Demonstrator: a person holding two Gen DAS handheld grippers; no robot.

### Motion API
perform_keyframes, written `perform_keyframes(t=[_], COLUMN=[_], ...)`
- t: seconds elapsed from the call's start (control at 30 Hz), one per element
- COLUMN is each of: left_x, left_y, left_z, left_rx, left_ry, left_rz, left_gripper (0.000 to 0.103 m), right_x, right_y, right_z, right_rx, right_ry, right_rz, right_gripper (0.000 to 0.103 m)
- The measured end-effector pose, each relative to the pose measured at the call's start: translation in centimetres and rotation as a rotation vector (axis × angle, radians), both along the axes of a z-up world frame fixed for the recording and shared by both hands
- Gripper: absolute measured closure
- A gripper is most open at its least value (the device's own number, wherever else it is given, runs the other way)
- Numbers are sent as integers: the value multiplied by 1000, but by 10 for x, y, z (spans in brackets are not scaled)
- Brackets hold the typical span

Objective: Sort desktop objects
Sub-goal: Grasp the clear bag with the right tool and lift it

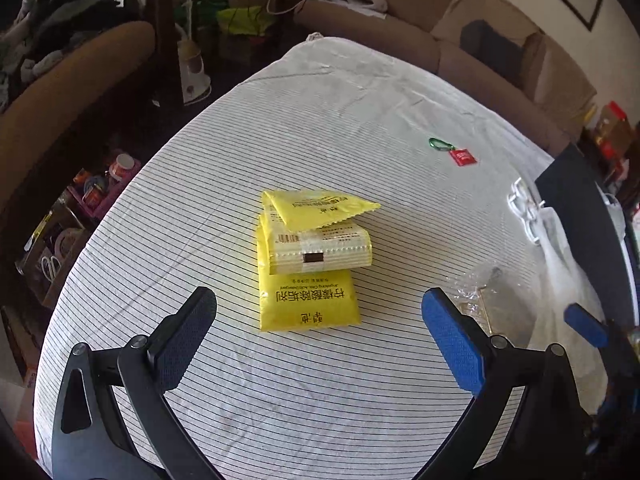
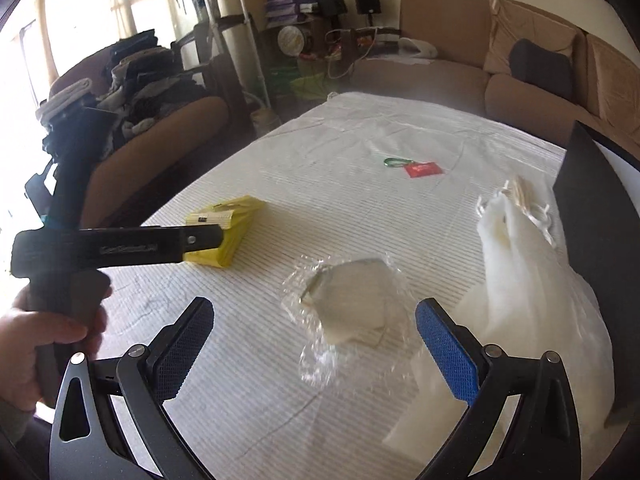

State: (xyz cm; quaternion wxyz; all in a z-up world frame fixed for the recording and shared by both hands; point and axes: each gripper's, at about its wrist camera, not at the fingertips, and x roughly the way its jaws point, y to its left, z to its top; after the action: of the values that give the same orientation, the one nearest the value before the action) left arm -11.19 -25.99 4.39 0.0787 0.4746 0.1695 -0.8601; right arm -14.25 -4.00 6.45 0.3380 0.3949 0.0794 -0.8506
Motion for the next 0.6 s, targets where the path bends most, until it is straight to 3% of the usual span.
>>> perform_keyframes(t=[0.17,0.27,0.33,0.37,0.6], left_x=[3,3,2,1,1], left_y=[-14,-11,-5,-1,25], left_z=[4,7,10,11,20], left_rx=[26,43,46,46,104], left_ry=[15,26,34,38,65], left_rz=[17,1,-22,-36,-106], left_gripper=[0,0,0,0,0], right_x=[-47,-53,-45,-42,-13], right_y=[-14,-13,-12,-11,3], right_z=[-35,-54,-51,-48,-20], right_rx=[90,120,118,105,-24], right_ry=[-114,-162,-128,-129,-112], right_rz=[21,46,64,65,49], right_gripper=[0,5,28,33,38])
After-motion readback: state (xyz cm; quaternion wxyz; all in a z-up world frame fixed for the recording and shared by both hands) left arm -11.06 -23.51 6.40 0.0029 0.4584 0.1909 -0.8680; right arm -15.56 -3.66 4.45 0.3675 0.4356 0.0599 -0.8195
